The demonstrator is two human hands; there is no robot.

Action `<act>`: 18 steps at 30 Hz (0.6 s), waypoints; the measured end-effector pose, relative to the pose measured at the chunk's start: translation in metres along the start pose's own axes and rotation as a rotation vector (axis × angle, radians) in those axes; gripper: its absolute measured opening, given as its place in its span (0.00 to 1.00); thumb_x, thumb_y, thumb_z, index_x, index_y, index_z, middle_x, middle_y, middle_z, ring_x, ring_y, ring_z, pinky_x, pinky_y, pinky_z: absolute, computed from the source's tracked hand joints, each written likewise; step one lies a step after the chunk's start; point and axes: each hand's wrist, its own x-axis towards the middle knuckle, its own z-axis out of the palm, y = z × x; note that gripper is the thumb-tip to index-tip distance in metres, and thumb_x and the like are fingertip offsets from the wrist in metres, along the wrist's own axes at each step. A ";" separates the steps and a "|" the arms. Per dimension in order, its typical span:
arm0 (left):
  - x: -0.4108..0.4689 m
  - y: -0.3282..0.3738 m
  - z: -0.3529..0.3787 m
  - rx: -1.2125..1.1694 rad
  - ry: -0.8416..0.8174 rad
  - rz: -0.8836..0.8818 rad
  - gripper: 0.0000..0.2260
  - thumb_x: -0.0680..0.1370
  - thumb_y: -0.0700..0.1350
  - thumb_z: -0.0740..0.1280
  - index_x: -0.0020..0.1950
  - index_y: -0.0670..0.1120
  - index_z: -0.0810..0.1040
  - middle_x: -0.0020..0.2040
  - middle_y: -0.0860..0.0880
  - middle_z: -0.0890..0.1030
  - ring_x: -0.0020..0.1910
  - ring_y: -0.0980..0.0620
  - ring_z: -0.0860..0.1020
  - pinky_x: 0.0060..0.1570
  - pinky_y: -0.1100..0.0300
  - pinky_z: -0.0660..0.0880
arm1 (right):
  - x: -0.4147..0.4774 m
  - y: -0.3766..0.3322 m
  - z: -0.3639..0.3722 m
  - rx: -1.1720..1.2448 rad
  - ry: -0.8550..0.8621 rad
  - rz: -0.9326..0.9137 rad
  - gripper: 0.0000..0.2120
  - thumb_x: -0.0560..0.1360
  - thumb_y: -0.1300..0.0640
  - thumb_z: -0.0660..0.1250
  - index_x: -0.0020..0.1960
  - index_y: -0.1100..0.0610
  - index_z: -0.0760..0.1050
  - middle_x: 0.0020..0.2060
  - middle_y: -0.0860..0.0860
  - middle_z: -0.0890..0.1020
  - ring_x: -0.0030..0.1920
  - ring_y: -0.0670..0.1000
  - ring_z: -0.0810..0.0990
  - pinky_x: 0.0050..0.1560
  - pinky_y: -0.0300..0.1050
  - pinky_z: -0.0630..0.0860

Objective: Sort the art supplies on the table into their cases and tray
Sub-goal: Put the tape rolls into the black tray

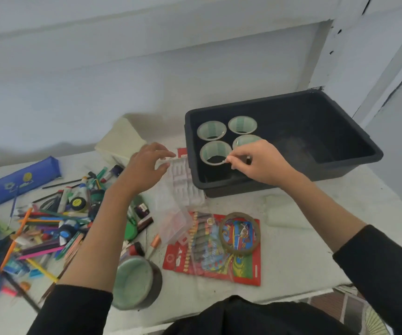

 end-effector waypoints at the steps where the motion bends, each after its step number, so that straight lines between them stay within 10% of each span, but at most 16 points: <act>1: -0.009 -0.004 -0.003 -0.012 -0.002 -0.008 0.13 0.80 0.42 0.62 0.63 0.48 0.78 0.62 0.47 0.74 0.63 0.46 0.70 0.64 0.47 0.65 | -0.006 -0.009 0.005 0.007 0.013 -0.003 0.09 0.77 0.54 0.64 0.44 0.55 0.83 0.31 0.50 0.82 0.30 0.48 0.76 0.32 0.48 0.75; 10: -0.121 -0.032 -0.013 -0.228 -0.212 -0.044 0.19 0.77 0.49 0.68 0.67 0.55 0.72 0.64 0.55 0.69 0.63 0.57 0.69 0.68 0.55 0.63 | -0.089 -0.057 0.059 -0.264 -0.171 0.307 0.09 0.77 0.52 0.63 0.54 0.49 0.79 0.48 0.44 0.81 0.54 0.48 0.73 0.45 0.48 0.74; 18: -0.188 -0.034 0.012 -0.169 -0.516 0.039 0.42 0.66 0.58 0.76 0.75 0.61 0.58 0.70 0.55 0.60 0.69 0.53 0.59 0.70 0.49 0.60 | -0.152 -0.083 0.110 -0.289 0.020 0.655 0.14 0.77 0.57 0.63 0.63 0.58 0.74 0.64 0.53 0.72 0.66 0.55 0.65 0.56 0.57 0.71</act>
